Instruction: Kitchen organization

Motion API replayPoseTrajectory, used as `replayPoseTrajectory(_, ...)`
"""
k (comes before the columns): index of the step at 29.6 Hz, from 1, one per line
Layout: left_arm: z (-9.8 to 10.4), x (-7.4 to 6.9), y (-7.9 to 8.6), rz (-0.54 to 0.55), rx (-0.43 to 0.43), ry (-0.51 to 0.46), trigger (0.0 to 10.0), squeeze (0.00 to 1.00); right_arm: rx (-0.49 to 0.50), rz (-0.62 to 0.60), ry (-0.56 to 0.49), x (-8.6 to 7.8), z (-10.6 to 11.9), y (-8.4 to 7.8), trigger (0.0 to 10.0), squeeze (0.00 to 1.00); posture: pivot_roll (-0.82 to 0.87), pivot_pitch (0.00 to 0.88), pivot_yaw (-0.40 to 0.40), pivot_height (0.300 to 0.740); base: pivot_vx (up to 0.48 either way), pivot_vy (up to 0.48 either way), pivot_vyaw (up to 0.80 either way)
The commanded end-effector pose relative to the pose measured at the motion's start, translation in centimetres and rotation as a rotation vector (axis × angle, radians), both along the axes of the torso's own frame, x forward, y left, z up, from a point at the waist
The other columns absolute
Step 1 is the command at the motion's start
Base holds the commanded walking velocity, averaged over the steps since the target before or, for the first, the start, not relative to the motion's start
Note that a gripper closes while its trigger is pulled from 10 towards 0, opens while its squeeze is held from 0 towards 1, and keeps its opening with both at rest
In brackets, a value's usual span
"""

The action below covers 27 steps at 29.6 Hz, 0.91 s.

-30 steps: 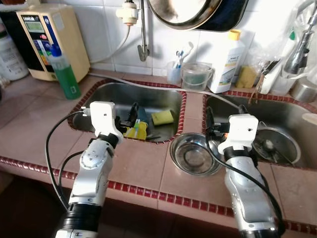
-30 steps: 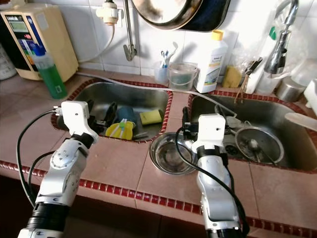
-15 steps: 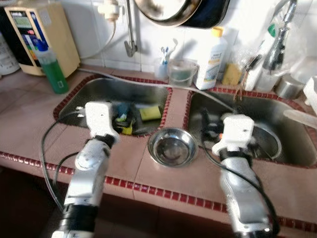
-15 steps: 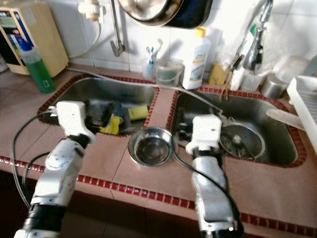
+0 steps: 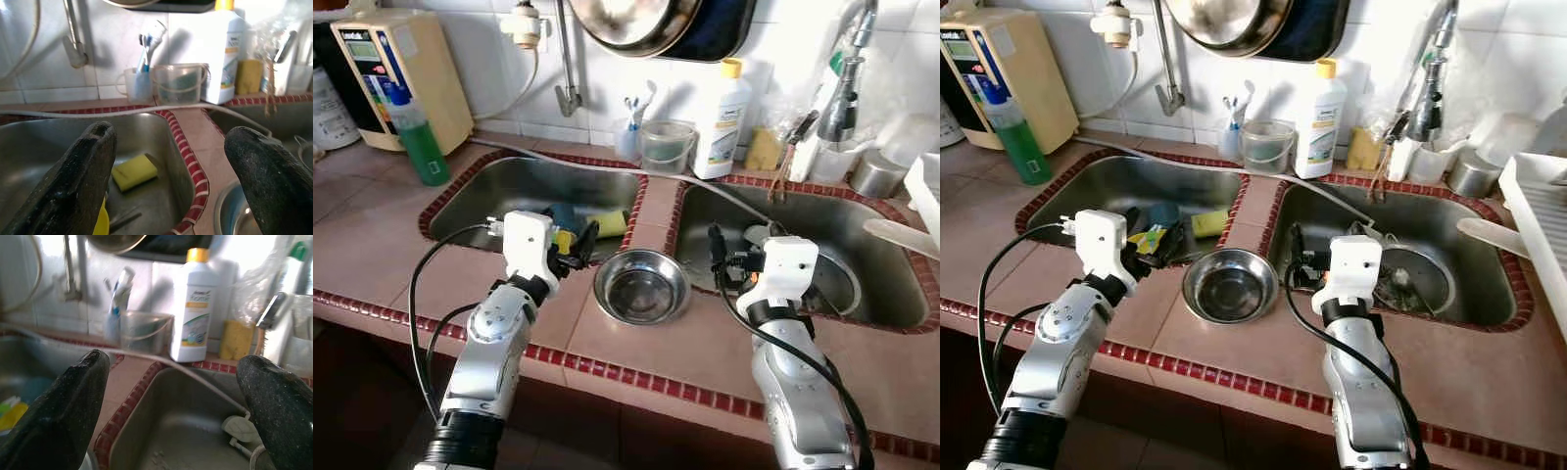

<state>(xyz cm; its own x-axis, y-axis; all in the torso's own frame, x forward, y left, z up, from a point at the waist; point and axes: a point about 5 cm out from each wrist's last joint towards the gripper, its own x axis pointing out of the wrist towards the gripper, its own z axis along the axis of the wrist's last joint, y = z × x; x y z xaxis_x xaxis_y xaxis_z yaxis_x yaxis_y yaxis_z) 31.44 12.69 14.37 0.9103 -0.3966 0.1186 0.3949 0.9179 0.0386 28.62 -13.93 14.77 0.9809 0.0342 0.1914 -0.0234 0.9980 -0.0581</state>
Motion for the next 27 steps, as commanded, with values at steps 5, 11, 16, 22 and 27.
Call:
replayPoseTrajectory(5, 0.4, -0.6, -0.5, -0.053, 0.030, -0.019, 10.0, 0.00, -0.039, -0.021, 0.068, 0.1, -0.7, -0.7, 10.0, 0.00, -0.18, 0.029, 0.030, 0.740, 0.000, 0.000, 0.00)
replayPoseTrajectory(11, 0.4, -1.2, -0.7, -0.095, 0.050, -0.010, 10.0, 0.00, -0.044, -0.044, 0.077, 0.7, -0.3, -1.8, 10.0, 0.00, -0.18, 0.053, 0.030, 0.740, 0.000, 0.000, 0.00)
replayPoseTrajectory(16, 0.7, -1.6, -1.0, -0.167, 0.092, -0.024, 10.0, 0.00, -0.041, -0.026, 0.068, 1.0, 0.3, -1.7, 10.0, 0.00, -0.15, 0.077, 0.021, 0.740, 0.000, 0.000, 0.00)
replayPoseTrajectory(22, 1.3, -2.4, -1.2, -0.266, 0.146, -0.043, 10.0, 0.00, 0.018, 0.041, 0.093, 0.8, 0.1, -0.2, 10.0, 0.00, -0.14, 0.116, 0.022, 0.740, 0.000, 0.000, 0.00)
replayPoseTrajectory(27, 1.9, -2.9, -1.7, -0.329, 0.160, -0.056, 10.0, 0.00, 0.050, 0.112, 0.119, 0.4, -0.4, 1.7, 10.0, 0.00, -0.13, 0.137, 0.023, 0.740, 0.000, 0.000, 0.00)
